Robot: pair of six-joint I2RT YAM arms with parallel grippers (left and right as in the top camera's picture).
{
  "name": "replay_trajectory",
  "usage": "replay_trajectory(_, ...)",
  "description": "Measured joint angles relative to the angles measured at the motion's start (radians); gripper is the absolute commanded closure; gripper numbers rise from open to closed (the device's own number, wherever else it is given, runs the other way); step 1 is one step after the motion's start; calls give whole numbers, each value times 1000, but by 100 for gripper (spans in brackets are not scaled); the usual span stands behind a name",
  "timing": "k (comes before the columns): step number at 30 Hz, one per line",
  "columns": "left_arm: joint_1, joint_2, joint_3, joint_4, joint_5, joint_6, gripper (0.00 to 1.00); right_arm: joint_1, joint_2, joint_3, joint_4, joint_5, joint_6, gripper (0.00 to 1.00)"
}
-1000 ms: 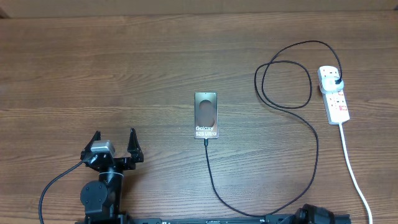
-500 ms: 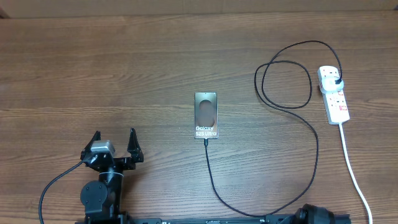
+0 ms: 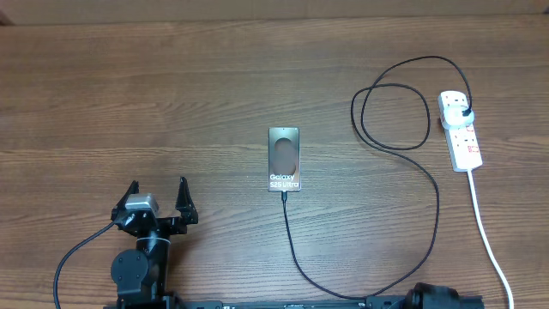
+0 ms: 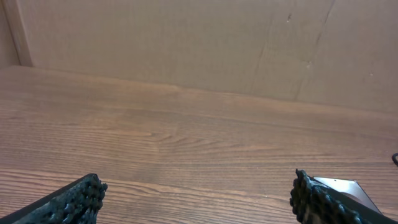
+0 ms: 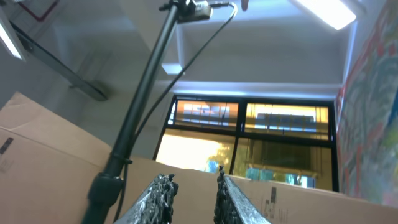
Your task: Plug charger to phone and switch on socket
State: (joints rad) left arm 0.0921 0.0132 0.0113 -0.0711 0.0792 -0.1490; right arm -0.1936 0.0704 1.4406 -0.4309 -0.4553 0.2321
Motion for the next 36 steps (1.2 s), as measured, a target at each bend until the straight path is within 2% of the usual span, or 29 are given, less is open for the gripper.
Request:
replay_trajectory(5,0,0,0,0,0,0,0,2,-60,-42,16,10,2,75)
replay_trajectory(19,-47,0,0,0,0,0,0,11,-60,-48,32,-18,67,74)
replay_trajectory(22,-51,0,0,0,0,0,0,11,-60,-48,34,-28,71,71)
replay_trajectory(36,-51,0,0,0,0,0,0,11,-60,-48,63,-38,78,70)
